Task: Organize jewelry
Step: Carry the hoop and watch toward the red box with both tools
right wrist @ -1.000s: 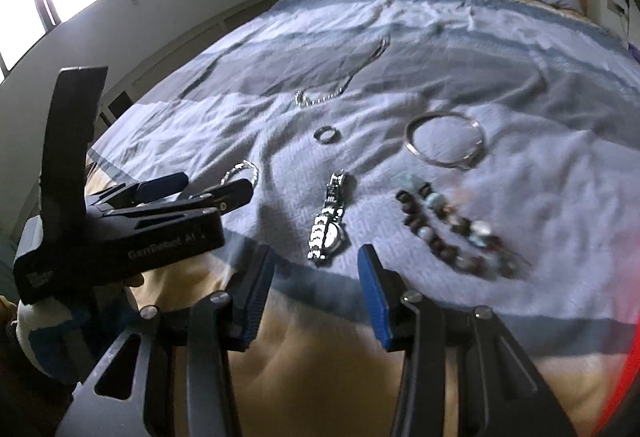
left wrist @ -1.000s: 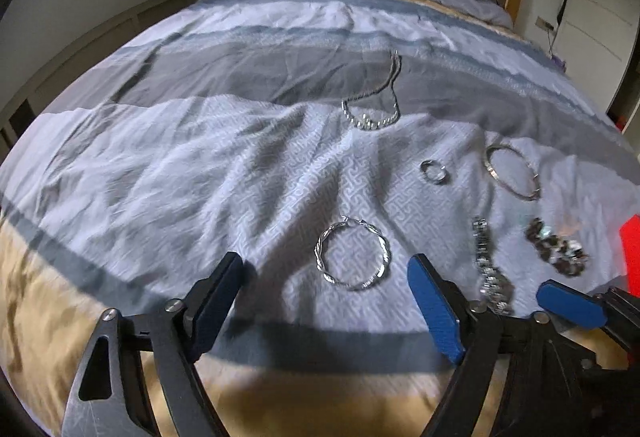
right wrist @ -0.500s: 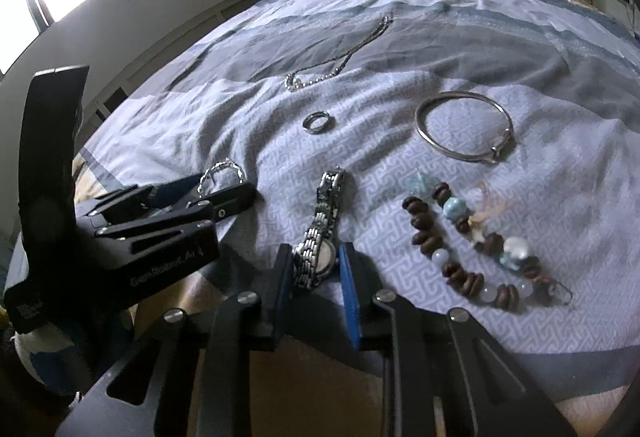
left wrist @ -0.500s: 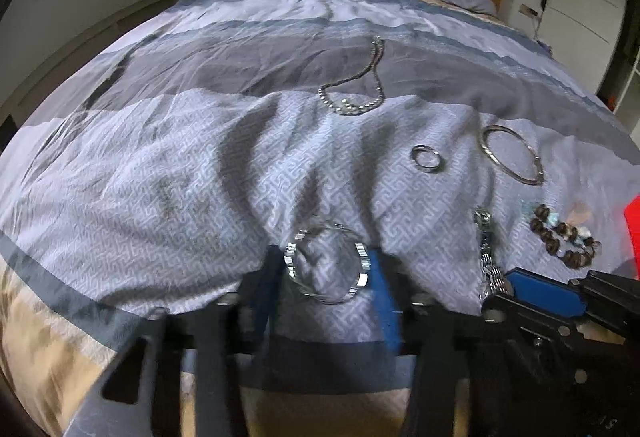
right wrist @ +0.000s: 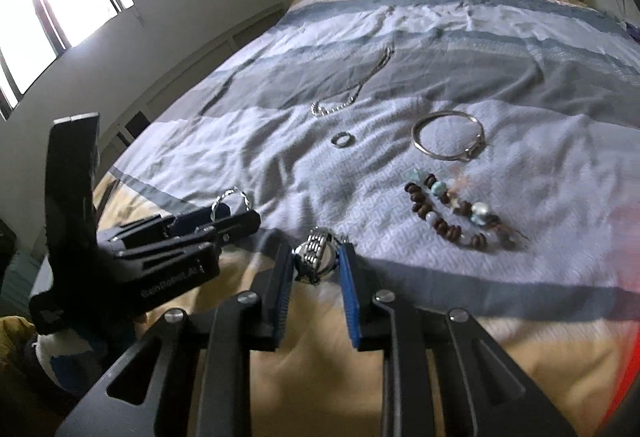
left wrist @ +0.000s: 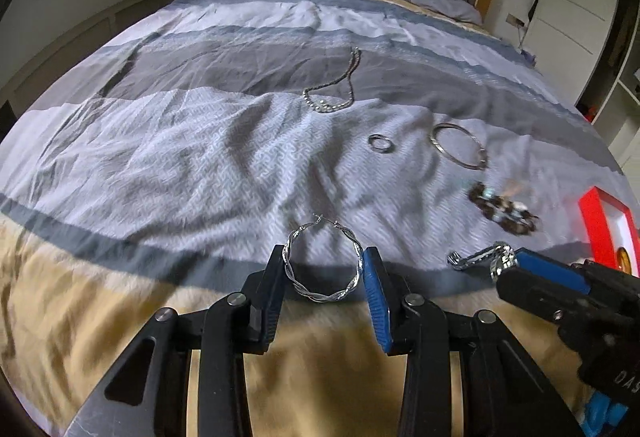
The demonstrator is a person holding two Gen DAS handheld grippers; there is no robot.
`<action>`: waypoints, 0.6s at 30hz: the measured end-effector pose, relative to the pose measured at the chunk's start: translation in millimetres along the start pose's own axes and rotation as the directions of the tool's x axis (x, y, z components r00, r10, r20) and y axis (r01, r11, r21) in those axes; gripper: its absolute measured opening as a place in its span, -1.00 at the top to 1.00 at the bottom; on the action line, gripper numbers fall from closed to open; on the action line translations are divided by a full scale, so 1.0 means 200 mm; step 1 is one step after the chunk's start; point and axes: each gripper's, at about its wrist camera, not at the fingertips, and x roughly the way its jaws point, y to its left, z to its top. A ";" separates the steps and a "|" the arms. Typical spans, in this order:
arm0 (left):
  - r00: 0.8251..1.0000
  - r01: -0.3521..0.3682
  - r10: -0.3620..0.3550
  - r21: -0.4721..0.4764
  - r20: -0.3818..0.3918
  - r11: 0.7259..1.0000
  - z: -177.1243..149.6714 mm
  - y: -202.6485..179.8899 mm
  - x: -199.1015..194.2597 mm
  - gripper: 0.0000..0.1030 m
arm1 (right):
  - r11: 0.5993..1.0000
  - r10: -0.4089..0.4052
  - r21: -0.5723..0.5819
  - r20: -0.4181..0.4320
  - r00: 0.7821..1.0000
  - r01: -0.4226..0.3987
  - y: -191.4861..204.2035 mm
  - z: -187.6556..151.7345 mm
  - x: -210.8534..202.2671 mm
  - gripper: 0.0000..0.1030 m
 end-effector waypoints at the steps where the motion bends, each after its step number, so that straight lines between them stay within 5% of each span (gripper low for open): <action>1: 1.000 0.001 -0.001 0.002 0.002 1.000 0.00 -0.01 -0.02 0.28 | 1.000 0.000 0.000 0.004 1.000 0.000 0.01 -0.01 -0.03 0.58; 8: 0.999 0.029 -0.030 0.033 0.026 0.999 -0.04 -0.14 -0.22 0.28 | 1.000 -0.029 0.010 0.052 0.998 0.028 0.03 -0.06 -0.31 0.58; 18: 0.982 0.176 -0.183 0.139 0.039 0.975 -0.07 -0.66 -0.40 0.28 | 0.985 -0.163 0.082 0.150 0.975 0.152 -0.18 -0.18 -0.80 0.58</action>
